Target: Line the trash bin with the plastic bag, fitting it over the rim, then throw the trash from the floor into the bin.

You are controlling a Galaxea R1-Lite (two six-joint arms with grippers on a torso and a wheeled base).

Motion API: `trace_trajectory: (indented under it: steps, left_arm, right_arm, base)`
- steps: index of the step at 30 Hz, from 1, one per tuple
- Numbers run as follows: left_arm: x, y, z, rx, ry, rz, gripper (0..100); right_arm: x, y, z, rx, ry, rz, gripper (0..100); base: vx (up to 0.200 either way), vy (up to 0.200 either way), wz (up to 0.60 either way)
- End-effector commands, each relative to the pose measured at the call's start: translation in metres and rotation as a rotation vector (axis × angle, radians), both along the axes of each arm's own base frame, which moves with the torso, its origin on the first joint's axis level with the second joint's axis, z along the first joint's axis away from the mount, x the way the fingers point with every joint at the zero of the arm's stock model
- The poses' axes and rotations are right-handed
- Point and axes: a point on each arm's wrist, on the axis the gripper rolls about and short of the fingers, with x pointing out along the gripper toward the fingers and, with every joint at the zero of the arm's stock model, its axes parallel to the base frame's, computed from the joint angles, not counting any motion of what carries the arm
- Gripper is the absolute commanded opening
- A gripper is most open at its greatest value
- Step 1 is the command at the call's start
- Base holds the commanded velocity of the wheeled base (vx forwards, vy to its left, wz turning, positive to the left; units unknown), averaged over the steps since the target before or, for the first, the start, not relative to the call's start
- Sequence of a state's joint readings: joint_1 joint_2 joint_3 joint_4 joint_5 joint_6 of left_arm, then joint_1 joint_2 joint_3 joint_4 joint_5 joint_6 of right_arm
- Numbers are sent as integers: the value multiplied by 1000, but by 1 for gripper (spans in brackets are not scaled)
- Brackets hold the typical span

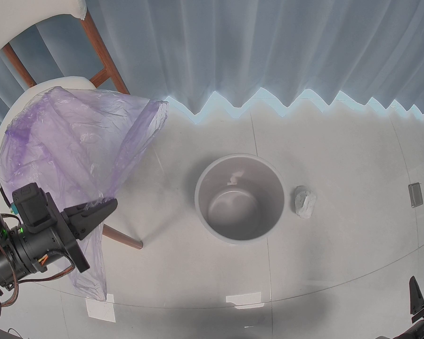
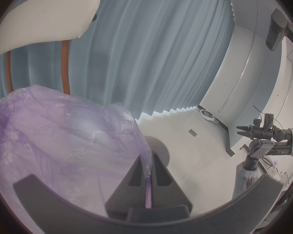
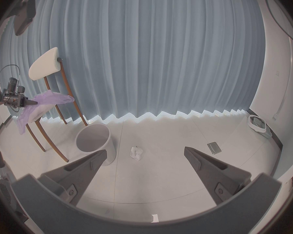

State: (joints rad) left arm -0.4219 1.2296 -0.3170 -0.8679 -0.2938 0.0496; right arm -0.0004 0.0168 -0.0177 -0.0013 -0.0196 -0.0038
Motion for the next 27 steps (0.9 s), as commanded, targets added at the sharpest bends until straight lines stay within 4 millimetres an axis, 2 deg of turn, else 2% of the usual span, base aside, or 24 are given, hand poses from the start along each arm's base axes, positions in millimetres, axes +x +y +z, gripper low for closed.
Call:
trace_trajectory:
  steps: [1,3,6,11,12,14,16,22,27]
  left_arm:
    - [-10,3,-7,9,7,-25,0]
    - [-11,3,-5,-1,5,-54,0]
    - [-8,1,8,-75,13,-152,0]
    - [-6,0,18,-203,85,-155,0]
    - [-2,0,32,-307,102,-156,0]
    - [1,-2,53,-374,40,-183,0]
    - [2,-4,59,-384,11,-194,0]
    - [16,-10,67,-390,2,-198,0]
    - [27,-16,62,-374,25,-197,0]
  right_arm:
    - [0,0,-5,-1,2,-1,100]
    - [0,0,-5,-1,2,0,100]
    - [0,0,-5,-1,2,0,100]
    - [0,0,-5,-1,2,-1,100]
    - [0,0,-5,-1,4,0,100]
    - [0,0,-5,-1,2,-1,100]
    - [0,0,-5,-1,4,0,100]
    - [0,0,-5,-1,2,-1,100]
    - [0,0,-5,-1,4,-1,100]
  base:
    - [0,0,0]
    - [0,0,0]
    - [0,0,0]
    - [0,0,0]
    - [0,0,0]
    - [0,0,0]
    - [0,0,0]
    - [0,0,0]
    - [0,0,0]
